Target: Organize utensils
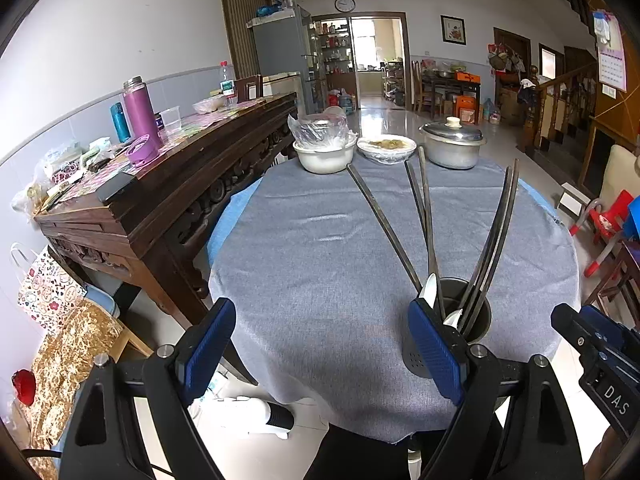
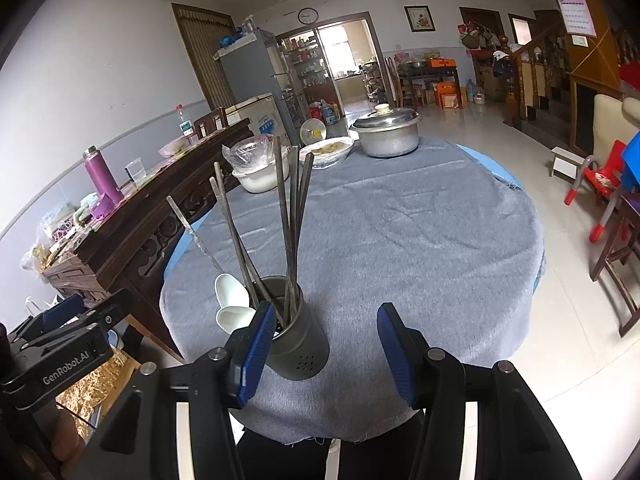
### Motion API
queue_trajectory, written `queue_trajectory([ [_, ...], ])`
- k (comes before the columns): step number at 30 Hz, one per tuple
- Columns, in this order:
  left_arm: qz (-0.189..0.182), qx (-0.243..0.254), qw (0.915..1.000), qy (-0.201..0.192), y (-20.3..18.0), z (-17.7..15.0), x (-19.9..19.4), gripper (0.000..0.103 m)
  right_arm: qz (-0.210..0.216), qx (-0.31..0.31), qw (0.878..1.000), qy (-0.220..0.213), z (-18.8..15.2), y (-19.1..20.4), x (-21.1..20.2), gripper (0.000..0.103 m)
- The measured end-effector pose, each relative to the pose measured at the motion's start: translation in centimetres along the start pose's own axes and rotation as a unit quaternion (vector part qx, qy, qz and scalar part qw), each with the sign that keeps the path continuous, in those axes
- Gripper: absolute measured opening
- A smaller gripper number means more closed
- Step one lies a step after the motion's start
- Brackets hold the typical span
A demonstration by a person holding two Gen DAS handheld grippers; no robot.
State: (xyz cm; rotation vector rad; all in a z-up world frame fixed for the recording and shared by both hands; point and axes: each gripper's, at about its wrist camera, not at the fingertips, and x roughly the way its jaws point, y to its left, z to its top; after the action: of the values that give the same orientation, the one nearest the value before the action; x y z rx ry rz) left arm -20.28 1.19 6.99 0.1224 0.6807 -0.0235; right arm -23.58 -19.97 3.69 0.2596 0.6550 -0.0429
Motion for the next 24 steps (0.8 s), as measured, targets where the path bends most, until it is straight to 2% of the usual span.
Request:
queue_trajectory([
  [11, -0.019, -0.008, 0.9998, 0.005, 0.6, 0.4, 1.0, 0.088, -0.013, -0.012, 1.000, 0.002, 0.7, 0.5, 0.9, 0.057],
  [15, -0.047, -0.015, 0.9983, 0.029, 1.4, 1.0, 3.3, 0.088, -0.035, -0.002, 0.999, 0.008, 1.8, -0.7, 2.6, 0.057],
  [20, -0.063, -0.033, 0.9957, 0.058, 3.3, 2.7, 9.7, 0.088, -0.089, 0.015, 0.996, 0.020, 3.6, -3.9, 6.8, 0.058],
  [24, -0.064, -0.050, 0.9908, 0.109, 4.2, 4.5, 18.9, 0.088, -0.110, 0.044, 0.992, 0.036, 5.1, -7.6, 11.7, 0.058],
])
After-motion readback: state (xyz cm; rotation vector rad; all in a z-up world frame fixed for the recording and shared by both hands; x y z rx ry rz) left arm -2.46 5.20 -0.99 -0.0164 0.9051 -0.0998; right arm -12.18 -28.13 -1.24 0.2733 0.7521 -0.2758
